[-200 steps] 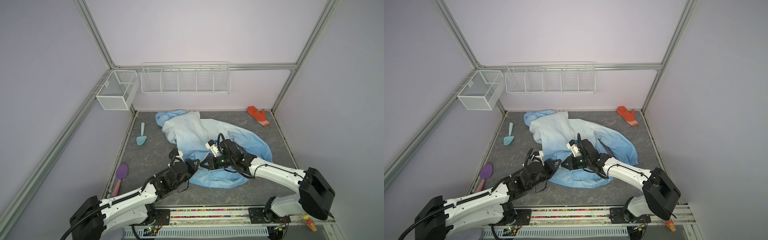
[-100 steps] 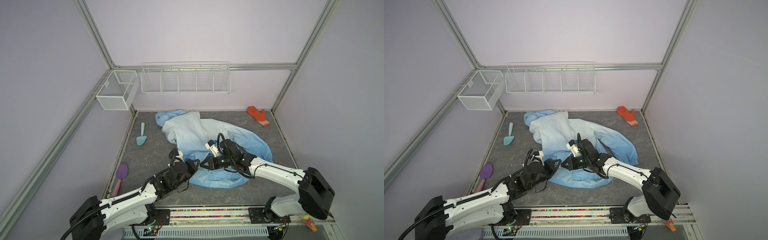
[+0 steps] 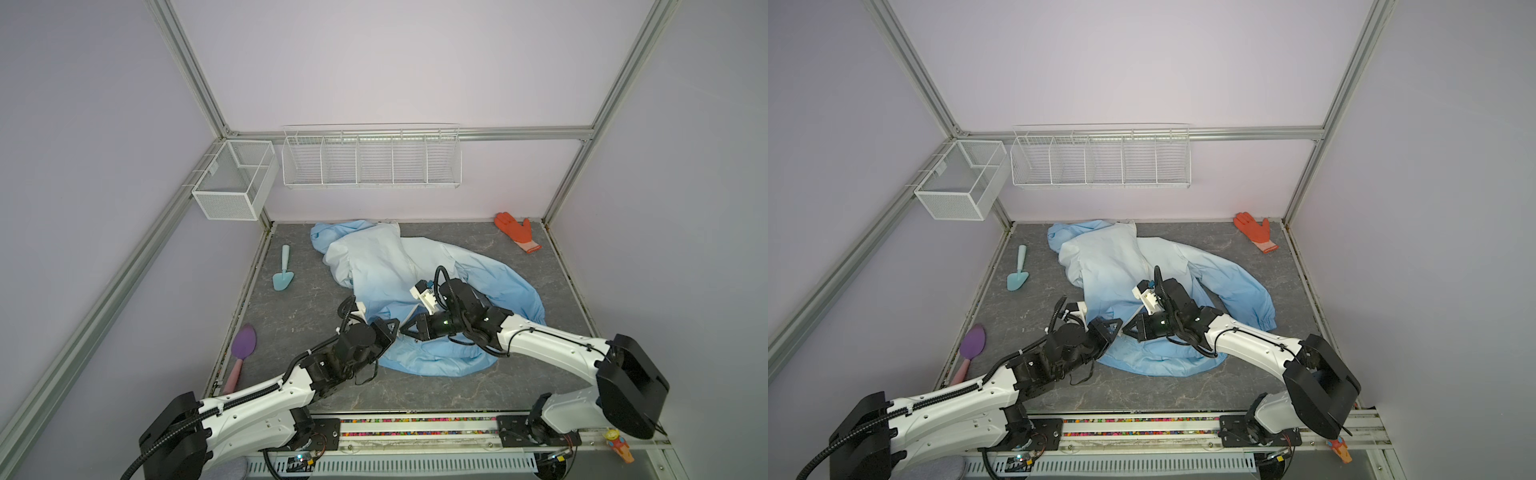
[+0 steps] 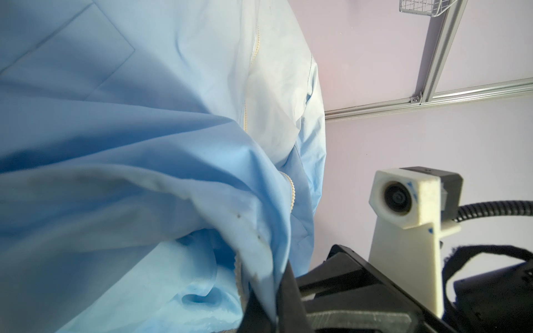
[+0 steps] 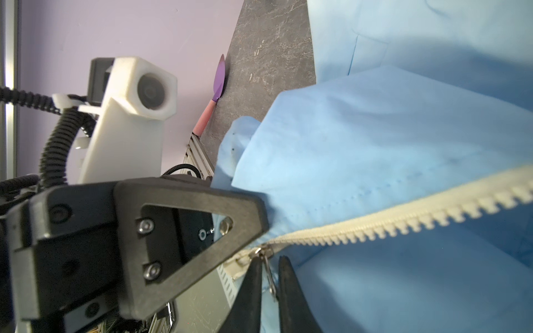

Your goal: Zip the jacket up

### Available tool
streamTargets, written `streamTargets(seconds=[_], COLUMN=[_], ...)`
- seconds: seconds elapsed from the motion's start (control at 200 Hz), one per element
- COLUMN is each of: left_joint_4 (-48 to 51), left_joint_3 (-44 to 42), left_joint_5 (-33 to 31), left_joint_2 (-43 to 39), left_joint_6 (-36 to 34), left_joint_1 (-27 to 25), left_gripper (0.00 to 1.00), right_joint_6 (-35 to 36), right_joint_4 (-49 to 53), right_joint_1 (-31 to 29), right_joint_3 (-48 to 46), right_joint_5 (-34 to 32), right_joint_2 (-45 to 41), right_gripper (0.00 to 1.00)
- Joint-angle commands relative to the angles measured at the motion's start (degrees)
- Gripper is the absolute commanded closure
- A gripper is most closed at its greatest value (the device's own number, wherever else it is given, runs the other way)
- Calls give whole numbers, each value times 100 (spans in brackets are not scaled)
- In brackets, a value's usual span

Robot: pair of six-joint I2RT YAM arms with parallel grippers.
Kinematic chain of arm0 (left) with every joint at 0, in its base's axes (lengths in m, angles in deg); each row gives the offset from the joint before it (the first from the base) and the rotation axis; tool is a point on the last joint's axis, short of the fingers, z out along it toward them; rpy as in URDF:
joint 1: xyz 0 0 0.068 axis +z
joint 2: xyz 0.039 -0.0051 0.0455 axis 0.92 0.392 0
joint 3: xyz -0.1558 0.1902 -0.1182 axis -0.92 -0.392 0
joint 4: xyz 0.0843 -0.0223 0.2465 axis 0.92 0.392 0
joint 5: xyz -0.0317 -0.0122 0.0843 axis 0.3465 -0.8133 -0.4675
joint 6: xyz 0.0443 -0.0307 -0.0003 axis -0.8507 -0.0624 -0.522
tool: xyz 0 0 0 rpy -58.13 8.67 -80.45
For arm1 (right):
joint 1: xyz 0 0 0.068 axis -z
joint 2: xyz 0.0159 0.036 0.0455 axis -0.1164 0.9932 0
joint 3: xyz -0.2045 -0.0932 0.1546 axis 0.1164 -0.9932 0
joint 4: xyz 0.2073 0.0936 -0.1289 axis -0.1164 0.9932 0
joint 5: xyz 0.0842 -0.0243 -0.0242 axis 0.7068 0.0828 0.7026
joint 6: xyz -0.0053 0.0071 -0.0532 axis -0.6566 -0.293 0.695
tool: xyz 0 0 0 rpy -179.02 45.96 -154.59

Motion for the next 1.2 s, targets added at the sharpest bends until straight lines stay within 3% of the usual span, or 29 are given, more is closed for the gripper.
streamTargets(seconds=[0.0, 0.605, 0.8, 1.195], left_joint_4=[-206, -249, -230, 259], left_joint_3=[3, 23, 22, -117], left_joint_5=[9, 23, 31, 84], left_joint_2=[-100, -55, -98, -543], left_joint_6=[65, 74, 74, 188], left_joint_1=[6, 6, 3, 6], left_gripper=[100, 100, 100, 100], right_joint_6=[122, 193, 207, 818], right_joint_4=[129, 54, 101, 903], right_joint_1=[-26, -190, -206, -189], right_joint_3=[-153, -70, -69, 114], right_joint_5=[-24, 20, -34, -1900], right_joint_2=[55, 53, 65, -461], right_gripper=[83, 85, 93, 93])
